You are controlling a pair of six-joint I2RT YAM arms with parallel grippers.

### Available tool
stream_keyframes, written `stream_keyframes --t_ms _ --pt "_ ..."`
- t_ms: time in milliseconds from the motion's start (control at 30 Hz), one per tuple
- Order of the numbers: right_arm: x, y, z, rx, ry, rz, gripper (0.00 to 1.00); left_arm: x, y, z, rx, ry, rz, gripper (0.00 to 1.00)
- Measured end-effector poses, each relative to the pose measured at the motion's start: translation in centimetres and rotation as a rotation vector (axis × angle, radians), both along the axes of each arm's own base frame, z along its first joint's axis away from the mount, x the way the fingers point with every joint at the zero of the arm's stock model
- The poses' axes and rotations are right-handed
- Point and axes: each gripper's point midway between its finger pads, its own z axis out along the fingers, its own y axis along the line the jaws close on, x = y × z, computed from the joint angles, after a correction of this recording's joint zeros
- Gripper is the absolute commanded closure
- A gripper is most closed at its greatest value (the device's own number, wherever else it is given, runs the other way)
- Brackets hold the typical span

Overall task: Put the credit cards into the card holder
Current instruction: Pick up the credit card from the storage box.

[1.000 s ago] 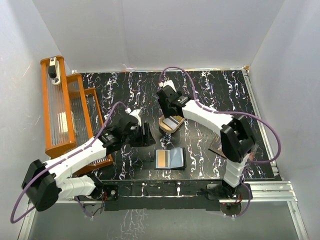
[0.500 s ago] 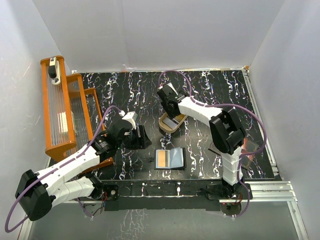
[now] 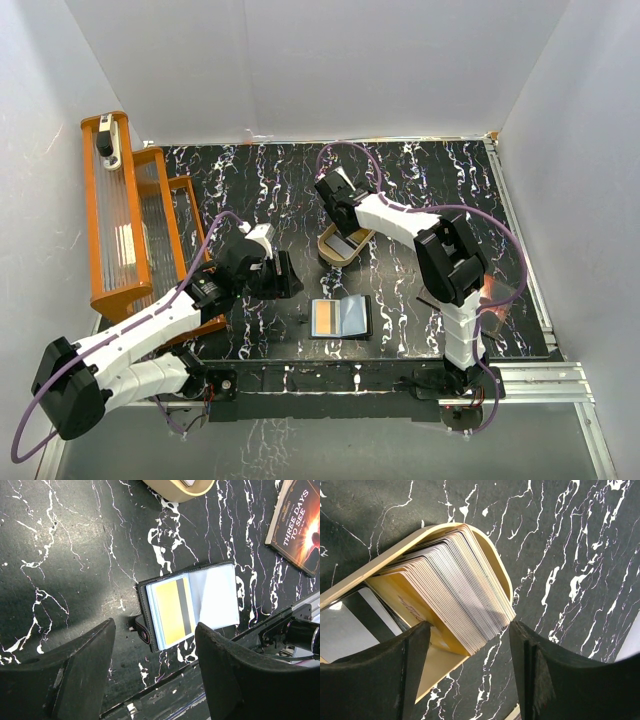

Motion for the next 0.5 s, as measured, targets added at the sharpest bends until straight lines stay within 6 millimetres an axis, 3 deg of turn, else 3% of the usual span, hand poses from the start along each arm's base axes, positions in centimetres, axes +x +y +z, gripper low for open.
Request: stream_keyframes --t_ms 500 --pt "0.45 0.35 0.27 0.006 -0.031 -0.003 0.58 -0.20 -0.29 -0.20 -0.015 0.026 0.005 0.36"
